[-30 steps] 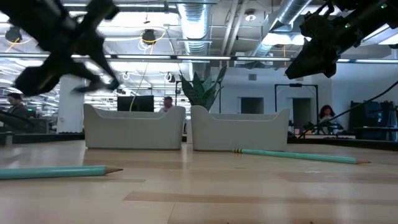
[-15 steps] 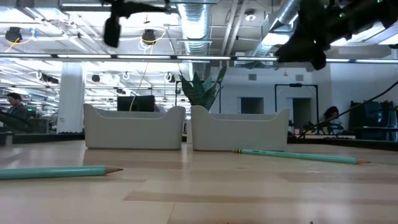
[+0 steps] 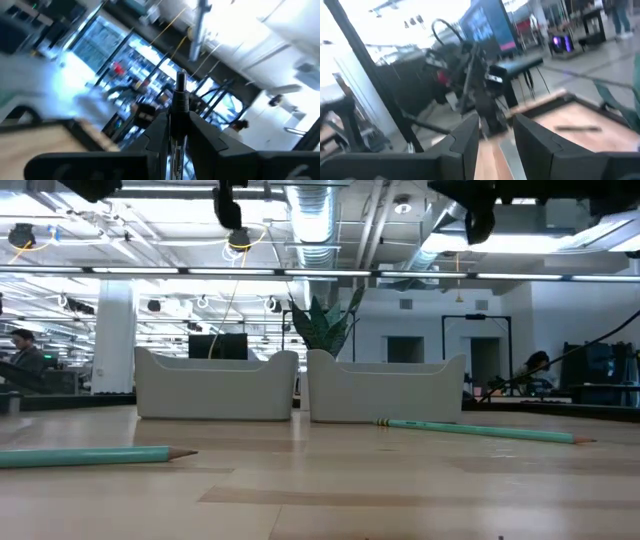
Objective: Sort pens & pencils
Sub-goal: Put the bottom black pen into the right gray bin
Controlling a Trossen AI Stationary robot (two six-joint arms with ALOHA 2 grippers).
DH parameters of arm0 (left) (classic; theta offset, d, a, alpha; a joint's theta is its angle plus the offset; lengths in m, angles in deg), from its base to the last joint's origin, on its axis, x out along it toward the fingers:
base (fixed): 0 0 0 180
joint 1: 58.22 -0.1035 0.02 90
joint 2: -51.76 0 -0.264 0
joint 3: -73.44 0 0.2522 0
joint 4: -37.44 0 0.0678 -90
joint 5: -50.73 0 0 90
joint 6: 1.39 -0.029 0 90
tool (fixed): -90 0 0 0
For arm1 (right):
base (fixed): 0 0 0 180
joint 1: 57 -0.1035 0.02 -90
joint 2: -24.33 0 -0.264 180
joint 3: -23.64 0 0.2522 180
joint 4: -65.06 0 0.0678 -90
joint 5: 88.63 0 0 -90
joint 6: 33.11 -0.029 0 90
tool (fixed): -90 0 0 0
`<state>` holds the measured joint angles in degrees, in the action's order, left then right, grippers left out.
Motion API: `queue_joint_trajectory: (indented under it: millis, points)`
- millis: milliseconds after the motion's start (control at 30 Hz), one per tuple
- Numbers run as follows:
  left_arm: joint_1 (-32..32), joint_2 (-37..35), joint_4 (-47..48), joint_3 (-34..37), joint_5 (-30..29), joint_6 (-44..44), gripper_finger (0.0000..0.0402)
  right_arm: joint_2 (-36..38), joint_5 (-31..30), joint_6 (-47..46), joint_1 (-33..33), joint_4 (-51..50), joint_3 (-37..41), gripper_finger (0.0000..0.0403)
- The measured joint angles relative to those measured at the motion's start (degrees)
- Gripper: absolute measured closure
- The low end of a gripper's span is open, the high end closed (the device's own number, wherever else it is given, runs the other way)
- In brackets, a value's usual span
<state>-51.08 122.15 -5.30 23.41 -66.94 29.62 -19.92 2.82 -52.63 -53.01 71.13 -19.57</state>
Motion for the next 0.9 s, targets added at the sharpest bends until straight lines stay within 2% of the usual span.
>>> queue_joint_trajectory:
  millis: [267, 367, 500, 633, 800, 900]
  points:
    - [-4.3, 0.0, -7.2, -0.2, 7.1, -7.4, 0.0357, -2.7, -0.1, -1.5, 0.1, 14.7, -0.1, 0.0259]
    - [-6.1, 0.0, -6.0, -1.7, 10.0, -7.1, 0.0357, -5.9, -0.3, -2.4, 0.3, 19.4, -0.1, 0.0259]
    - [-8.8, 0.0, 0.1, -5.3, 15.2, -6.4, 0.0357, -11.6, -0.6, -6.0, 0.3, 24.8, -0.1, 0.0259]
    - [-10.7, 0.0, 4.4, -8.8, 18.8, -8.5, 0.0357, -17.0, -0.6, -6.0, 0.3, 25.7, -3.3, 0.0259]
    - [-13.4, 0.0, 5.9, -11.0, 26.5, -8.8, 0.0357, -23.6, -0.2, -5.5, 0.3, 25.7, -9.7, 0.0259]
    - [-14.5, 0.1, 6.9, -11.1, 27.9, -7.8, 0.0357, -27.3, 0.0, -5.3, 0.3, 25.1, -13.8, 0.0259]
